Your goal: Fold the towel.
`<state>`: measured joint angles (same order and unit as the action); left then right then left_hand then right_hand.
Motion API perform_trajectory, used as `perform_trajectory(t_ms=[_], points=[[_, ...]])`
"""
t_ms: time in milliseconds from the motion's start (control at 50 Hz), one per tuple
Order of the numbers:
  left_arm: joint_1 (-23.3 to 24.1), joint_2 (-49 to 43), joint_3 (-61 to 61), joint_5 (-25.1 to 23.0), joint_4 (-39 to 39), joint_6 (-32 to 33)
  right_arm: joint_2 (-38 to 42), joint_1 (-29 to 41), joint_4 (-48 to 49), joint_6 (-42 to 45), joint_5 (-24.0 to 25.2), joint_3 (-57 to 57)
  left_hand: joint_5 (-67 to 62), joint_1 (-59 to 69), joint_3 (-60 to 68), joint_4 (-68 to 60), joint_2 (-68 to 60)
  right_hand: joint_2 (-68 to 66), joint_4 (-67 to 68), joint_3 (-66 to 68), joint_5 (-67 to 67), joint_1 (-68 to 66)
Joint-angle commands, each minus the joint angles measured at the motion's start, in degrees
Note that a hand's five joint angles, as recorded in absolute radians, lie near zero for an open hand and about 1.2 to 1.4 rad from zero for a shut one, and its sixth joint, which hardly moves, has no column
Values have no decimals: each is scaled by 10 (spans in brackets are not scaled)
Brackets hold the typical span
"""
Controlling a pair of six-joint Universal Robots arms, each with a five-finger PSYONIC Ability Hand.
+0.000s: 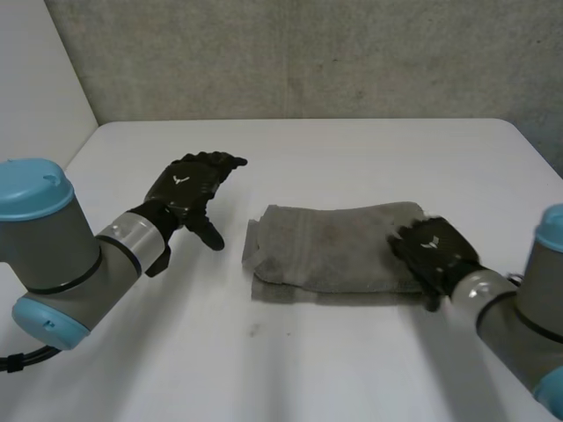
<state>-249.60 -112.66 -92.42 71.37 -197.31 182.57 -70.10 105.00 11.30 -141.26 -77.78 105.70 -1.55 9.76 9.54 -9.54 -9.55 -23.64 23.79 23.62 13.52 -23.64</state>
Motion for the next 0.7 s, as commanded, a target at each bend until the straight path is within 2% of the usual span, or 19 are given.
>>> perform_trajectory(t_ms=[20, 40, 80, 160, 200, 220, 260, 280, 320, 340, 380, 480, 600, 620, 640, 660, 680, 700], points=[[1, 0, -5, 0, 0, 1, 42, -39, 0, 30, -7, 0, 15, 2, 5, -5, -5, -381, 379, 381, 382, -381], [1, 1, -6, 0, 0, 1, 43, -40, 0, 32, -8, -9, 15, 2, 5, -5, -5, -546, 544, 546, 547, -546], [1, 1, -7, 1, 0, 1, 42, -35, 0, 31, -11, -22, 15, 2, 5, -5, -5, -563, 562, 564, 565, -563], [1, 5, -10, 1, 1, 1, 40, -29, 8, 36, -19, -58, 15, 2, 5, -5, -5, -564, 562, 564, 565, -564], [1, 8, -12, 1, 1, 1, 44, 21, 10, 47, -28, -102, 15, 2, 5, -5, -5, -564, 562, 564, 565, -564], [1, 8, -12, 1, 1, 1, 44, 21, 10, 47, -28, -103, 15, 2, 5, -5, -5, -564, 562, 564, 565, -564], [0, 11, -14, 1, 1, 0, 66, 121, 13, 80, -26, -158, 15, 2, 5, -5, -5, -564, 562, 564, 565, -564], [0, 11, -14, 1, 1, 0, 66, 122, 13, 80, -26, -159, 15, 2, 5, -5, -5, -564, 562, 564, 565, -564], [0, 15, -15, 2, 1, 0, 108, 208, 8, 138, -26, -216, 15, 2, 5, -5, -5, -564, 562, 564, 565, -564], [0, 15, -15, 2, 1, 0, 108, 209, 8, 138, -26, -217, 15, 2, 5, -5, -5, -564, 562, 564, 565, -564], [-3, 16, -17, 3, 1, 0, 146, 264, 1, 206, -19, -262, 15, 2, 5, -5, -5, -564, 562, 564, 565, -564], [-8, 20, -18, 3, 1, -1, 203, 314, -1, 265, -13, -300, 15, 2, 5, -5, -5, -564, 562, 564, 565, -564], [-11, 24, -13, 4, 1, -13, 233, 328, -4, 268, -15, -311, 15, 2, 5, -5, -5, -564, 562, 564, 565, -564], [-11, 25, -9, 5, 1, -23, 229, 328, -3, 264, -19, -309, 15, 2, 5, -5, -5, -529, 528, 529, 530, -529], [-15, 25, -7, 6, 0, -36, 219, 325, 0, 256, -24, -299, 15, 2, 5, -5, -5, -261, 259, 261, 262, -261], [-15, 25, -7, 6, 0, -36, 219, 325, 0, 256, -24, -299, 15, 2, 5, -5, -5, -258, 257, 258, 259, -258], [-19, 25, -4, 6, -1, -49, 202, 320, 2, 239, -30, -288, 15, 2, 5, -5, -5, -18, 17, 18, 19, -18], [-21, 26, 0, 6, -3, -63, 178, 314, 4, 208, -32, -274, 15, 2, 5, -5, -5, 84, -86, -84, -83, 84]])
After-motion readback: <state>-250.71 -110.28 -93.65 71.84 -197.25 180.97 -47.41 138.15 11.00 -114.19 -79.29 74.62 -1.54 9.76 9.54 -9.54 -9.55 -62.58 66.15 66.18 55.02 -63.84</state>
